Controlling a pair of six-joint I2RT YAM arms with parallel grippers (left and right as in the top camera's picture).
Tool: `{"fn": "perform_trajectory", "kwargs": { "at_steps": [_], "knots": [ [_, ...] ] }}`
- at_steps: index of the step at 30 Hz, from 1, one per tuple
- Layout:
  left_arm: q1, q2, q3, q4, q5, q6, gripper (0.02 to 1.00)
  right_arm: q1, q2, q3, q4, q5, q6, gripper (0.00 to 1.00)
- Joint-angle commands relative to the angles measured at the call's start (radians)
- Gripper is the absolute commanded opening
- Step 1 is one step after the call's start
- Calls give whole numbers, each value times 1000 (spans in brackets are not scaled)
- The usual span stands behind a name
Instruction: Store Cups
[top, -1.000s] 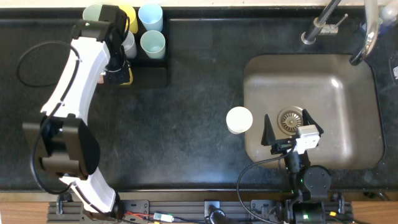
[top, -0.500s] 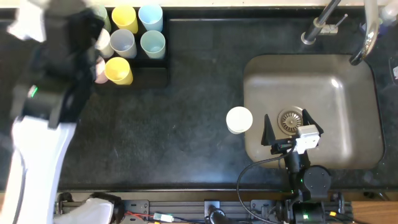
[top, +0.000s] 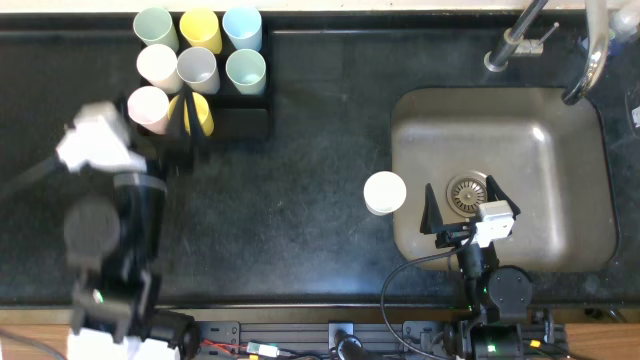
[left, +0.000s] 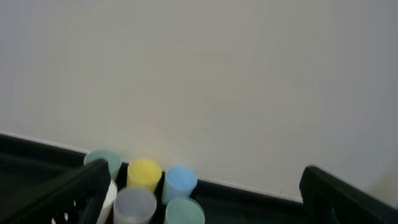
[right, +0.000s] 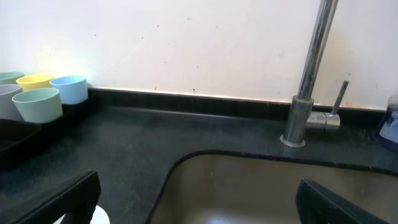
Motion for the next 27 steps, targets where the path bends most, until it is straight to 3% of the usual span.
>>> {"fn": "perform_trajectory", "kwargs": {
  "at_steps": [1, 6, 9, 15, 21, 27],
  "knots": [
    [5, -264, -249, 79, 43, 97, 1000, -6, -10, -14, 6, 0, -3, 998],
    [12, -513, -455, 79, 98, 97, 1000, -6, -10, -14, 6, 0, -3, 998],
    [33, -618, -530, 67, 196, 174, 1000, -6, -10, -14, 6, 0, -3, 996],
    [80, -630, -592, 34, 317, 227, 1000, -6, -10, -14, 6, 0, -3, 998],
    [89, -630, -591, -223, 316, 227, 1000, -6, -10, -14, 6, 0, -3, 998],
    [88, -630, -591, -227, 317, 227, 1000, -6, -10, -14, 6, 0, -3, 996]
  ]
}}
